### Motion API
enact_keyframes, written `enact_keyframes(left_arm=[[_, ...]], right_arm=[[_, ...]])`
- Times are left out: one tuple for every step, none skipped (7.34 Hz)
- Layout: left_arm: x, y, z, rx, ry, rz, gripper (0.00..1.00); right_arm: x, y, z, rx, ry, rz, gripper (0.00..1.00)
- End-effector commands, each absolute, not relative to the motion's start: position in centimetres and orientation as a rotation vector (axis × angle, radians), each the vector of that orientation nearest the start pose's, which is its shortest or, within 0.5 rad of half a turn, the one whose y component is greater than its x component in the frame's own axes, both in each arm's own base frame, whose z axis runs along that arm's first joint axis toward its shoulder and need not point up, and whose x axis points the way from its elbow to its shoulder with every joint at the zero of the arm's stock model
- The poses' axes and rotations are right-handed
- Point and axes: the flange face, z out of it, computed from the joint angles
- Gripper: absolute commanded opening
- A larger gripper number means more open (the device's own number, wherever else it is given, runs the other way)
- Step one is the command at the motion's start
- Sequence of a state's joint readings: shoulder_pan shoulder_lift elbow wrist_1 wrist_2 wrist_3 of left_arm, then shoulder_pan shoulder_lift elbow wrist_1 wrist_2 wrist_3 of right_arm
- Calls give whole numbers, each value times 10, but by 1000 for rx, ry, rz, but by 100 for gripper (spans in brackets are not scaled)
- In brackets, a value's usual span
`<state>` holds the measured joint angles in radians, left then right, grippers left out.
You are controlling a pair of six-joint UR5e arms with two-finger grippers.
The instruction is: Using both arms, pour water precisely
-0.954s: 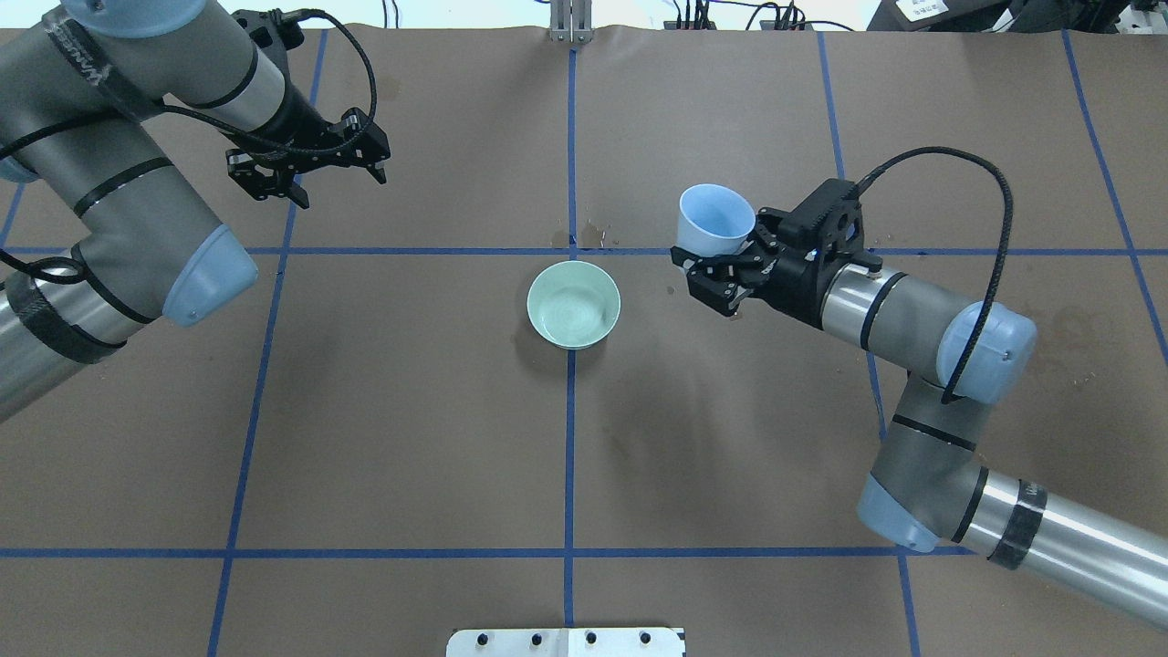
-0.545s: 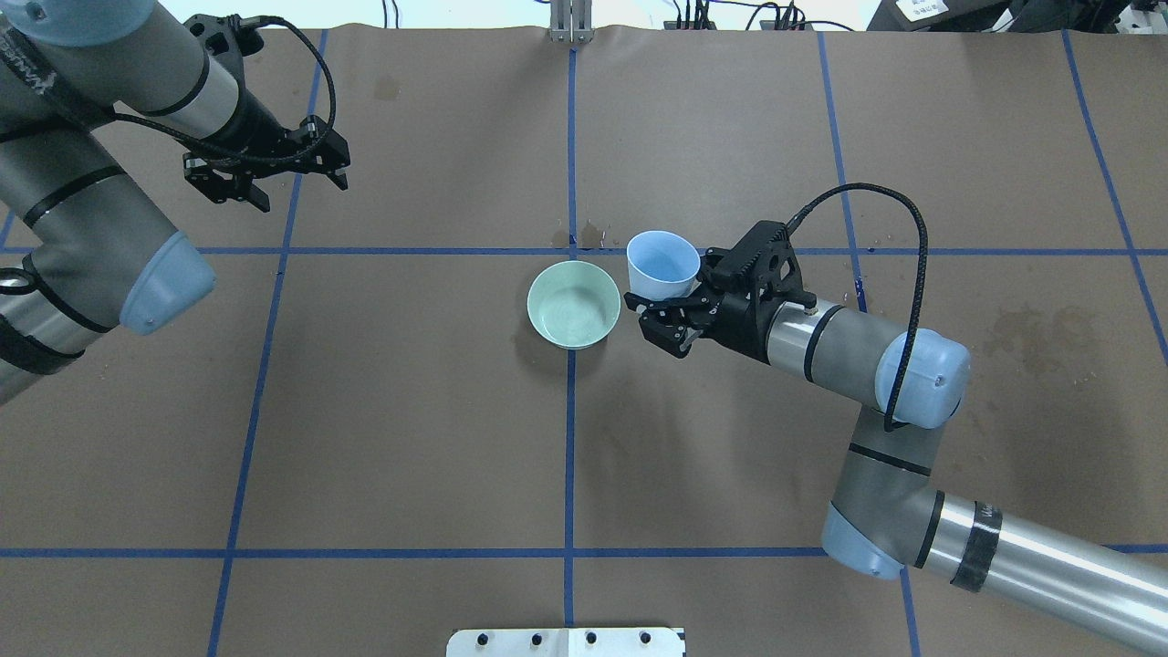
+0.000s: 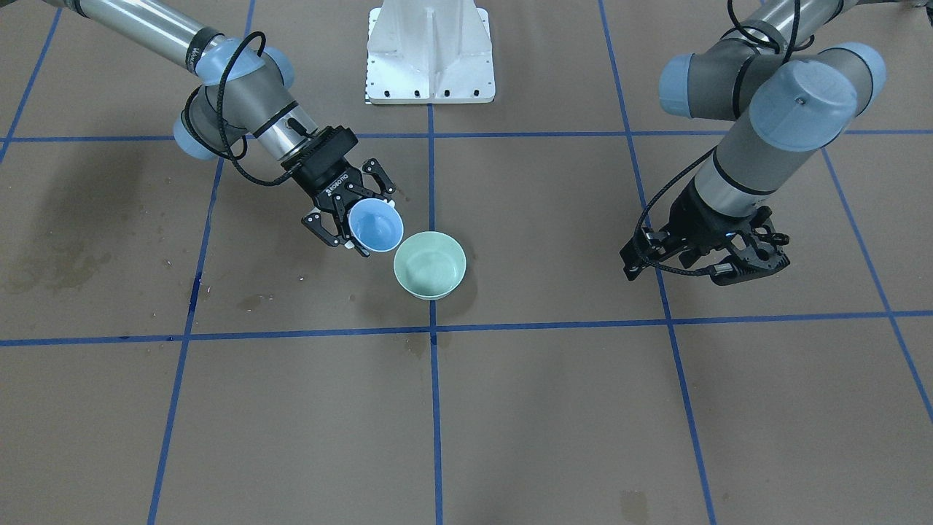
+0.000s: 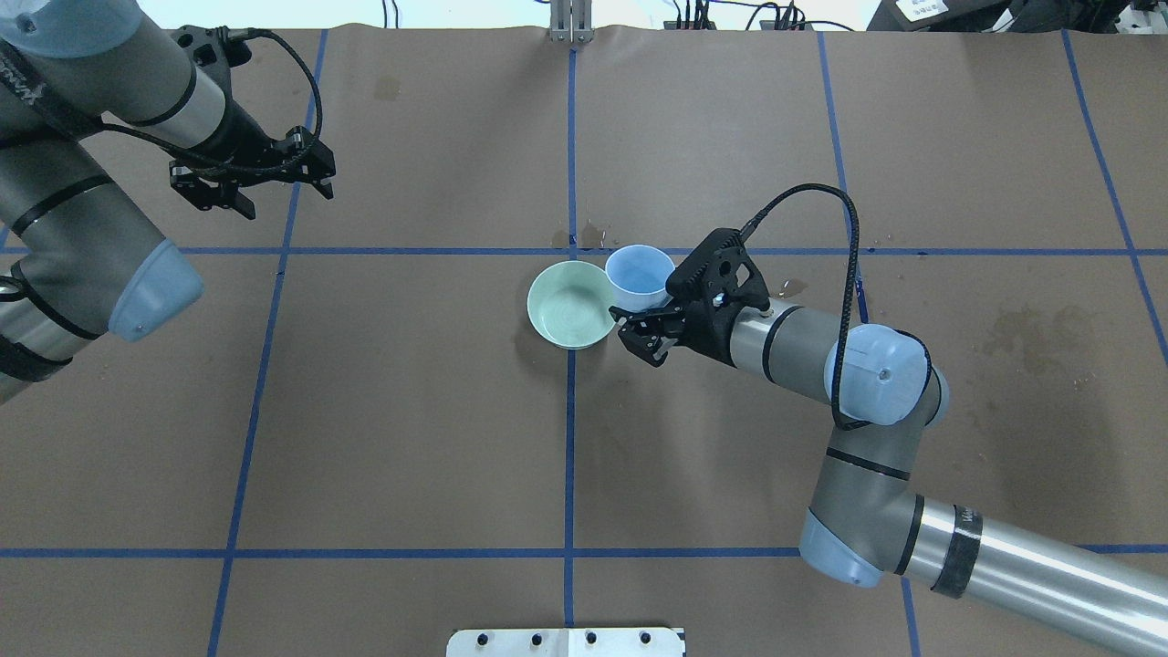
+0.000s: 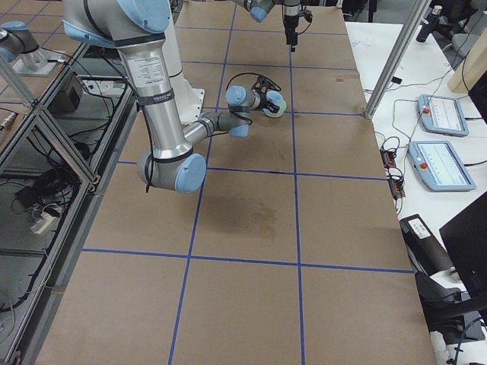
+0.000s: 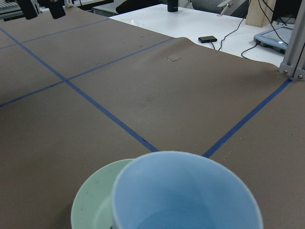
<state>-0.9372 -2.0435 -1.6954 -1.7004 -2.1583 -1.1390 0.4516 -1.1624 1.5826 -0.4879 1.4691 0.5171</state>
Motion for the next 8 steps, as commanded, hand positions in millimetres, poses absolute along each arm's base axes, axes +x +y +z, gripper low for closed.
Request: enact_keyframes(left_arm=[[320, -567, 322, 6, 898, -259, 100], [320, -567, 324, 2, 895, -260, 100], [320, -567, 324, 11, 893, -241, 100], [315, -561, 345, 13, 874, -210, 100], [314, -561, 348, 15, 871, -207, 100], [314, -561, 348, 15, 871, -207, 100], [312, -561, 347, 15, 872, -209, 100], [311, -562, 346, 17, 873, -209, 100]], right_arm=[[-521, -403, 283, 1050, -974, -465, 0], [-518, -394, 263, 1003, -927, -494, 0], [-518, -385, 246, 958, -914, -532, 0], [-527, -385, 237, 905, -904, -575, 0], [-532, -387, 234, 884, -874, -597, 0], [-533, -388, 237, 842, -856, -641, 0], [-531, -395, 239, 794, -840, -685, 0], [-528, -402, 240, 768, -828, -706, 0]])
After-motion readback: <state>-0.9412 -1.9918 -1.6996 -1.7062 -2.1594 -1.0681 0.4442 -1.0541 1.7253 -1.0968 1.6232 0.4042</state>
